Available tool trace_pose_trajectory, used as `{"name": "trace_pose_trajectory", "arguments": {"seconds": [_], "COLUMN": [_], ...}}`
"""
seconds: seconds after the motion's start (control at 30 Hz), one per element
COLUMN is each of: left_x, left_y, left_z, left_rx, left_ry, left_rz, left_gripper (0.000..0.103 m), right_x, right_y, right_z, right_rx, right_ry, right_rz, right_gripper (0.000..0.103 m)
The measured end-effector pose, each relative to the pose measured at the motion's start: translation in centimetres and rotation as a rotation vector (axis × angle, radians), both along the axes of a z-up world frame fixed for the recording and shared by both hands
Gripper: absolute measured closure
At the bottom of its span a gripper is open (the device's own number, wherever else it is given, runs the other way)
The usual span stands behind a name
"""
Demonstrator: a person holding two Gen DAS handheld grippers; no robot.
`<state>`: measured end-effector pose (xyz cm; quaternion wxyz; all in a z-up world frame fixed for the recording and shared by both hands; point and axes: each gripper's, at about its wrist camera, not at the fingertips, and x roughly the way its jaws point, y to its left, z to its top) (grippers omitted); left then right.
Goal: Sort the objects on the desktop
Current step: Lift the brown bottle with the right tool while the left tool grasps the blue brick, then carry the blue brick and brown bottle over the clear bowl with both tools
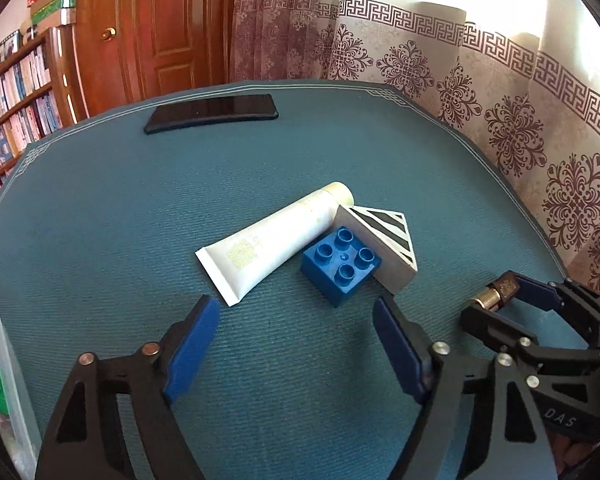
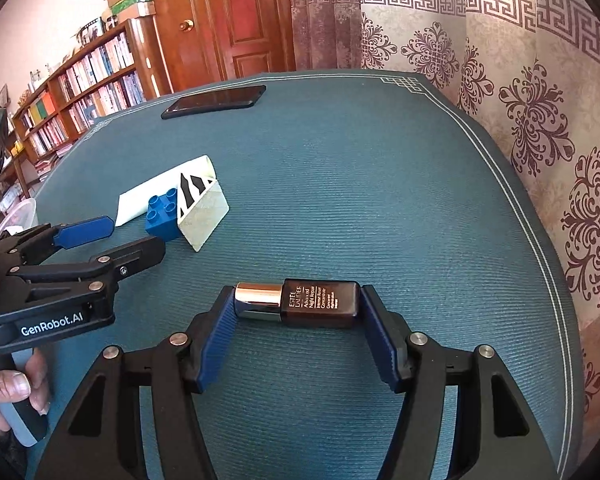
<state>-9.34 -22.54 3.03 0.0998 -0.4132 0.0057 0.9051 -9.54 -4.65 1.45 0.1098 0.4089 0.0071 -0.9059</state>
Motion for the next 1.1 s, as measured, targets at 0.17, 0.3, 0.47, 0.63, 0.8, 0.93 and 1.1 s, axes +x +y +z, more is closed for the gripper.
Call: {"name": "trace_pose_trajectory", "arguments": {"seconds": [0.17, 0.3, 0.47, 0.63, 0.8, 0.93, 1.1], "left_x": [-0.5, -1.6, -2.7, -3.1, -3.1, -2.8, -1.9], "left_y": [0.4, 0.9, 1.5, 1.9, 2.0, 2.1, 1.7], "left_z": [-0.1, -0.1, 0.0, -0.1, -0.1, 0.0, 0.1], "left_rx": [-0.01, -0.023, -0.023, -0.032, -0.037, -0.04, -0.028], "left_ry": [0.014, 0.019, 0.024, 0.028, 0.034, 0.047, 0.048], "left_rz": [0.002, -0.005, -0.013, -0.026, -0.028, -0.036, -0.025], "left_gripper": [0.025, 0.025, 0.025, 0.025, 0.048, 0.068, 0.068], "right_x": [0.1, 0.1, 0.1, 0.2, 0.2, 0.1, 0.1], "right_y": [0.7, 0.3, 0.5, 0.4, 0.3, 0.3, 0.3], "right_z": [-0.1, -0.3, -0.3, -0.3, -0.4, -0.4, -0.4], "right_rx": [0.01, 0.033, 0.016, 0.017, 0.027, 0.032, 0.033], "right_ry": [0.007, 0.017, 0.017, 0.021, 0.025, 0.028, 0.029], "right_rz": [-0.01, -0.015, -0.022, -0.029, -0.033, -0.034, -0.034], "right_gripper": [0.039, 0.039, 0.039, 0.039, 0.039, 0.039, 0.039]}}
